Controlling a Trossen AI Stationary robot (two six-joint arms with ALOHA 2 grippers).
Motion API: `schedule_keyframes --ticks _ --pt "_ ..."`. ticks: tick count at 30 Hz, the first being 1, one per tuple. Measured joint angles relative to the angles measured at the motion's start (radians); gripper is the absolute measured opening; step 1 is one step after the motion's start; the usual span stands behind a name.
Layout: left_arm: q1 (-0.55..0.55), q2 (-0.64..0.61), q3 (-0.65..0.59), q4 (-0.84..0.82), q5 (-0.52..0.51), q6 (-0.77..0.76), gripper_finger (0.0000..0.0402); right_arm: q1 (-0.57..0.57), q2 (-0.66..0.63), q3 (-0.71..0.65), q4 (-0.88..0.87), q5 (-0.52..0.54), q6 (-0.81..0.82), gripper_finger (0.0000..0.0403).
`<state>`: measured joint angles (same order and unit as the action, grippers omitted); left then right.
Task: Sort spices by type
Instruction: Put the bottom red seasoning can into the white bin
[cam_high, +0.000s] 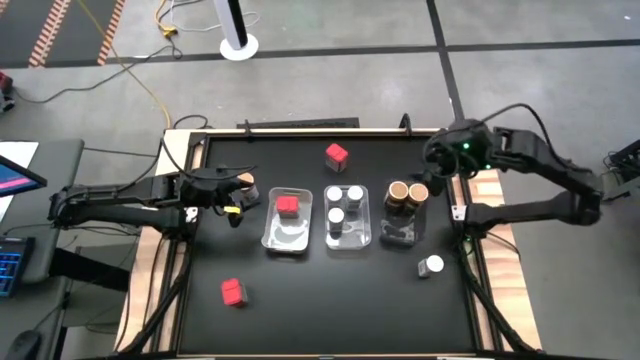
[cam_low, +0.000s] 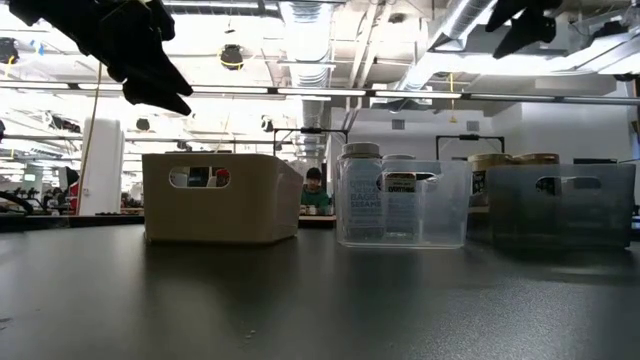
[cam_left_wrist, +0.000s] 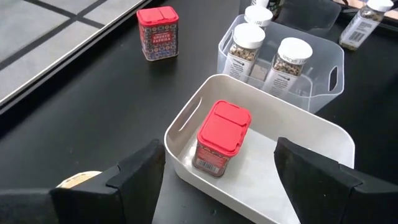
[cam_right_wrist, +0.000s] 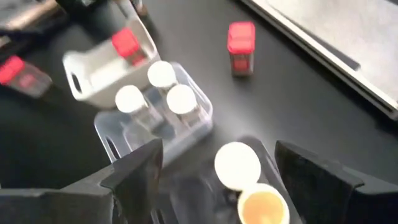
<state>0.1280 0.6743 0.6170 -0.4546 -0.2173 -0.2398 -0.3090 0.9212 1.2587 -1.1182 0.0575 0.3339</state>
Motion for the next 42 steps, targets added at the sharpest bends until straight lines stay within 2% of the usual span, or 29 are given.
schedule_keyframes --ticks 4,10,16,21,24,29,33,38,42 --pt "0.000 0.000 0.000 0.000 0.000 0.000 0.0290 0.020 -0.021 -0.112 0.160 0.030 0.038 0.0334" --pt "0.000 0.000 0.000 0.001 -0.001 -0.002 0.0290 0.059 0.033 -0.281 0.529 0.080 0.054 0.0321" --pt "0.015 -0.002 0.040 0.000 -0.018 -0.059 0.0290 0.061 0.161 -0.301 0.780 0.110 0.015 0.0316" --pt "0.036 -0.001 0.084 -0.001 -0.025 0.042 0.0290 0.062 0.238 -0.301 0.870 0.110 0.009 0.0315" --pt "0.047 0.000 0.102 -0.003 -0.024 0.087 0.0290 0.070 0.246 -0.301 0.853 0.110 0.049 0.0315" --pt "0.075 0.016 0.150 -0.003 -0.025 0.059 0.0290 0.118 0.203 -0.301 0.727 0.142 0.124 0.0315" --pt "0.101 0.073 0.208 -0.003 -0.021 0.114 0.0290 0.201 0.132 -0.301 0.560 0.249 0.211 0.0315" --pt "0.114 0.166 0.270 -0.004 0.033 0.187 0.0290 0.358 0.049 -0.301 0.429 0.394 0.337 0.0315" --pt "0.114 0.232 0.319 -0.044 0.015 0.194 0.0290 0.451 0.020 -0.301 0.329 0.484 0.440 0.0315"
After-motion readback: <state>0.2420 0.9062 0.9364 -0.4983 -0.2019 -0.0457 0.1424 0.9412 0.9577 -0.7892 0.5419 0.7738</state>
